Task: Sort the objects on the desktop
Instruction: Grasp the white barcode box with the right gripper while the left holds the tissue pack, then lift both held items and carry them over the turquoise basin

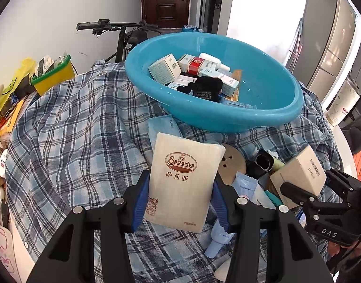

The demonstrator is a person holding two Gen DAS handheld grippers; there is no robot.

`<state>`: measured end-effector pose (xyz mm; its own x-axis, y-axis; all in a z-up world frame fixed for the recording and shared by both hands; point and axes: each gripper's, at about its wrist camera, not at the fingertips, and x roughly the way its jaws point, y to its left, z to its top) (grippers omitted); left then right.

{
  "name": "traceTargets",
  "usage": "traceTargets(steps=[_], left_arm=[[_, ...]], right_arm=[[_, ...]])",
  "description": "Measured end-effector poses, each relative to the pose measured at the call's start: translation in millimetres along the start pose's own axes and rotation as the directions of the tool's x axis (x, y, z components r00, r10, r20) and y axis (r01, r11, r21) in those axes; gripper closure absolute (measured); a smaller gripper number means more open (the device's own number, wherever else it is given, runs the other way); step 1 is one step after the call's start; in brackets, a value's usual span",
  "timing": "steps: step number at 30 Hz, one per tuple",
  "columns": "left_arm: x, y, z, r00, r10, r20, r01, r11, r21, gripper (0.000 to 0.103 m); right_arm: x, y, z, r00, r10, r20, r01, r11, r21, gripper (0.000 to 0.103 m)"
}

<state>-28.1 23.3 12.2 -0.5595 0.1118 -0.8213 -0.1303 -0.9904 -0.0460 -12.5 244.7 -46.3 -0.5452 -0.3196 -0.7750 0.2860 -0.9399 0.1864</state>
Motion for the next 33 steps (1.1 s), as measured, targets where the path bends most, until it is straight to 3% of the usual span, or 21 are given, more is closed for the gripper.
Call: traceTargets(steps=[4, 14, 17, 20, 23, 24, 28, 30, 33], left_arm=[[-0.5, -3.0, -0.9, 1.0, 0.001, 0.005, -0.001, 1.0, 0.005, 0.051], [-7.9, -4.6, -3.0, 0.999, 0.008, 0.037, -0.008, 1.0, 0.004, 0.051], [-18.2, -5.9, -2.5, 0.995, 0.012, 0.096, -0.012, 1.0, -0.003, 0.051], [-39.6, -9.5, 1.1, 0.976, 0.026, 0.215, -0.026, 1.0, 0.0, 0.051], [-66.1, -12.7, 6.0, 0.934, 0.041, 0.355, -0.04, 0.999, -0.008, 0.051], [-75.5, -13.1, 7.3, 0.912, 0.051, 0.407, -0.048, 0.999, -0.017, 0.051], [-115.1, -12.7, 14.8, 0.794, 0.123, 0.596, -0.113, 0.992, -0.054, 0.051], [-136.5, -6.9, 22.0, 0.752, 0.109, 0.65, -0.077, 0.994, -0.077, 0.051], [-163.6, -1.6, 34.9, 0.707, 0.116, 0.697, -0.06, 0.993, -0.105, 0.051]], right_arm=[[-9.1, 6.4, 1.1, 0.997, -0.039, 0.06, 0.04, 0.999, -0.026, 0.046], [-21.9, 9.5, 6.6, 0.992, -0.078, 0.099, 0.082, 0.996, -0.034, 0.046], [-30.8, 12.1, 9.5, 0.985, -0.1, 0.142, 0.106, 0.994, -0.036, 0.046], [-49.6, 18.7, 16.3, 0.964, -0.125, 0.236, 0.14, 0.989, -0.05, 0.046], [-77.3, 29.2, 25.2, 0.918, -0.147, 0.369, 0.182, 0.981, -0.063, 0.046], [-87.0, 32.5, 27.9, 0.899, -0.15, 0.412, 0.193, 0.979, -0.065, 0.046], [-121.4, 48.5, 42.1, 0.821, -0.173, 0.543, 0.26, 0.962, -0.087, 0.046], [-138.7, 56.4, 50.6, 0.781, -0.192, 0.594, 0.297, 0.951, -0.083, 0.046], [-163.5, 63.3, 65.6, 0.749, -0.164, 0.642, 0.28, 0.957, -0.082, 0.046]])
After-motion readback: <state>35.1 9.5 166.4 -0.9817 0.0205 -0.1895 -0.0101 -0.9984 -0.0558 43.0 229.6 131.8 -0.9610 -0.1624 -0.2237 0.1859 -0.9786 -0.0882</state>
